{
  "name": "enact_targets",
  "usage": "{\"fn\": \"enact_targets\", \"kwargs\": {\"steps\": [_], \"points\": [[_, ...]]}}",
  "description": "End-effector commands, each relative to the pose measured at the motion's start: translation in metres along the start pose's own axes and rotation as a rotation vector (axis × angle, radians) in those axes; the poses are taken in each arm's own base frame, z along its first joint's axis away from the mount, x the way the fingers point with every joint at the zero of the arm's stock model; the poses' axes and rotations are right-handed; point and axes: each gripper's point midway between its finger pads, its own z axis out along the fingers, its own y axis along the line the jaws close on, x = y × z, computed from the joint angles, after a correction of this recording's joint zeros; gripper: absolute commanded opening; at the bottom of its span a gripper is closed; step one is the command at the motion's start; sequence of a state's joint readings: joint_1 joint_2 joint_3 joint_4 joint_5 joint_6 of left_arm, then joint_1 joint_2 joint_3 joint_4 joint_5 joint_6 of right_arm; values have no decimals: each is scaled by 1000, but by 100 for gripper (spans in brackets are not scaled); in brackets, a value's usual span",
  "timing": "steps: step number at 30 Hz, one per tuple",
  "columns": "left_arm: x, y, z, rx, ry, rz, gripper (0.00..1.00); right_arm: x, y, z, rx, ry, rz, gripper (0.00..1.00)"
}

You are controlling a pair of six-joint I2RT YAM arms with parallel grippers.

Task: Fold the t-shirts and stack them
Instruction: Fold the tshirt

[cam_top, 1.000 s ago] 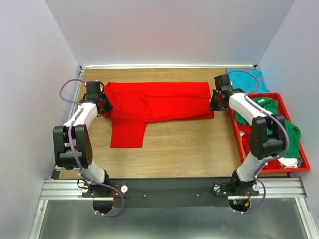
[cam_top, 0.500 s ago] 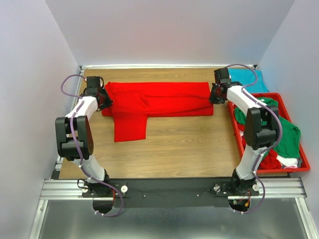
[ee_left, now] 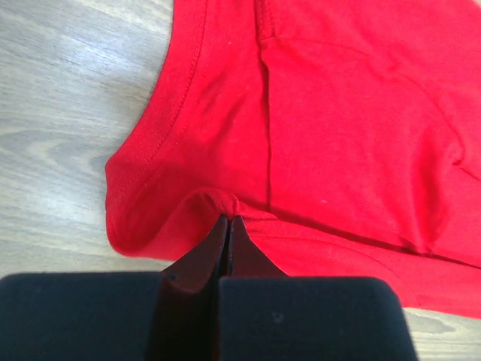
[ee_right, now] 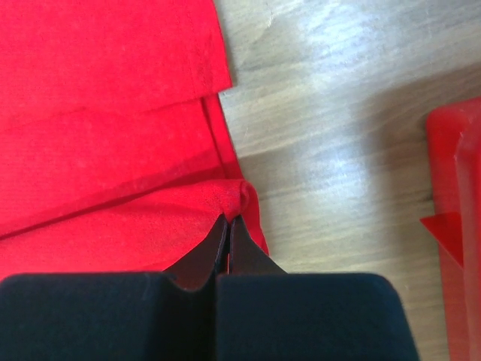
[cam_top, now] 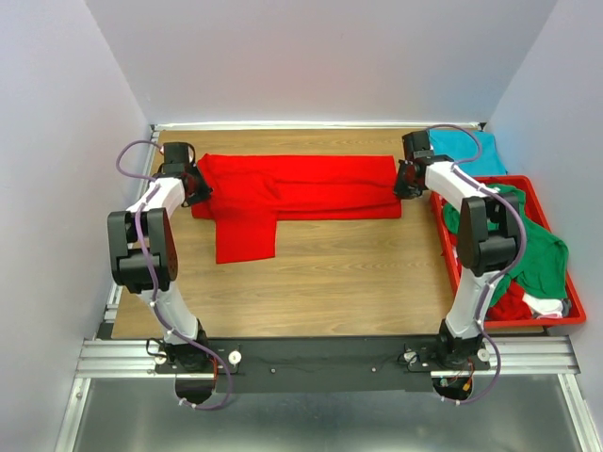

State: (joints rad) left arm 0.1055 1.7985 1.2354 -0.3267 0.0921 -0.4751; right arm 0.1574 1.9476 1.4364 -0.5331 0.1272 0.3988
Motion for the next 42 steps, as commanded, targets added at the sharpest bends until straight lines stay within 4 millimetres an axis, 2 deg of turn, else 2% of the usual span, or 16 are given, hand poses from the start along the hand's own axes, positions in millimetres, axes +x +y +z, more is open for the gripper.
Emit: {"fn": "enact_targets", "kwargs": {"steps": [1, 10, 14, 15, 16, 18, 19, 20, 21, 25, 30, 31, 33, 34, 37, 42], "points": [[-7, 0, 8, 19, -11, 0, 0, -15, 2, 9, -13, -31, 2, 1], [0, 7, 24, -9, 5, -13, 0, -11, 2, 26, -8, -18, -8, 1], [1, 9, 25, -12, 5, -19, 3, -12, 2, 28, -9, -21, -10, 10], [1, 8, 24, -11, 3, -19, 8, -12, 3, 27, -12, -23, -12, 14], [-2, 8, 19, -11, -11, -18, 22, -15, 5, 23, -24, -29, -17, 23], [-9, 7, 11, -15, -38, -16, 38, -17, 7, 16, -42, -37, -23, 35], [-17, 6, 1, -20, -72, -11, 54, -19, 10, 7, -65, -48, -33, 46], [-20, 6, -5, -25, -85, -9, 64, -16, 11, 3, -73, -46, -38, 50], [-23, 5, -11, -28, -99, -5, 64, -21, 12, -5, -85, -64, -37, 53], [-24, 4, -41, -28, -148, 2, 77, -15, 17, -29, -125, -81, -55, 68], [12, 3, -70, -45, -139, 54, 90, 12, 30, -53, -182, -67, -90, 71], [30, 0, -75, -36, -119, 76, 91, 14, 36, -63, -199, -81, -104, 71], [48, 2, -79, -46, -96, 87, 91, 28, 42, -68, -237, -58, -117, 71], [71, -5, -77, -30, -54, 124, 91, 30, 47, -76, -259, -67, -125, 71], [103, -3, -78, -30, 11, 139, 91, 40, 50, -82, -288, -55, -121, 71], [140, 2, -70, -64, 102, 191, 89, 44, 54, -92, -336, -68, -113, 71]]}}
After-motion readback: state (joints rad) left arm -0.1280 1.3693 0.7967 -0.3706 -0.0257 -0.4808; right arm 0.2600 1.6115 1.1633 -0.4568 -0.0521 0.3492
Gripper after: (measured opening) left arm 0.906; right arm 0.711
